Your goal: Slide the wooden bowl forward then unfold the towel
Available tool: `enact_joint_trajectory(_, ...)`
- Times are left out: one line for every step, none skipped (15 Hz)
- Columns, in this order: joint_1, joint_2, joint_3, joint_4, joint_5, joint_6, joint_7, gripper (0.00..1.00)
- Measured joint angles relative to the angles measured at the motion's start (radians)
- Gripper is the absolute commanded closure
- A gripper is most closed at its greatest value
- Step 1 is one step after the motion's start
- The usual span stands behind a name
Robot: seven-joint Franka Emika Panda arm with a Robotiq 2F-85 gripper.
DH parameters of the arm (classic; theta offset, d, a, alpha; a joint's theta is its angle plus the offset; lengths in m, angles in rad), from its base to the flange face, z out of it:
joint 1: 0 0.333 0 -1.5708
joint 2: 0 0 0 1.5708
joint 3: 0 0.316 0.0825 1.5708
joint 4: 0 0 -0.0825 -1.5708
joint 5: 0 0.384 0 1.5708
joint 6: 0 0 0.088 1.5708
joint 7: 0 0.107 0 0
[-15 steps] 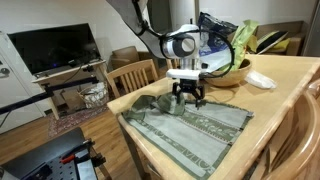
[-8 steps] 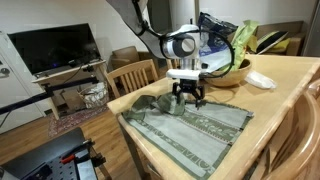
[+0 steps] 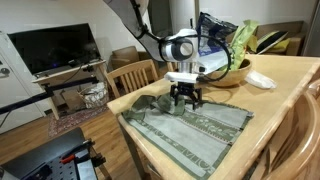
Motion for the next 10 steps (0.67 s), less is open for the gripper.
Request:
enact_joint_trajectory(0.003, 0.002, 0.0, 0.0, 0.0, 0.0, 0.0, 0.0)
enact_joint_trajectory(0.007, 0.004, 0.0, 0.0, 0.0, 0.0, 0.001, 0.0)
enact_joint_trajectory(0.011, 0.004, 0.0, 0.0, 0.0, 0.0, 0.001, 0.0)
enact_joint_trajectory(0.014, 0.005, 0.0, 0.0, 0.0, 0.0, 0.001, 0.25)
enact_joint_trajectory(0.017, 0.005, 0.0, 0.0, 0.0, 0.0, 0.001, 0.26)
enact_joint_trajectory(0.02, 0.005, 0.0, 0.0, 0.0, 0.0, 0.001, 0.35)
enact_joint_trajectory(0.021, 0.005, 0.0, 0.0, 0.0, 0.0, 0.002, 0.42)
enact_joint_trajectory(0.023, 0.005, 0.0, 0.0, 0.0, 0.0, 0.002, 0.51)
enact_joint_trajectory(0.024, 0.005, 0.0, 0.0, 0.0, 0.0, 0.002, 0.58)
enact_joint_trajectory(0.025, 0.005, 0.0, 0.0, 0.0, 0.0, 0.002, 0.65)
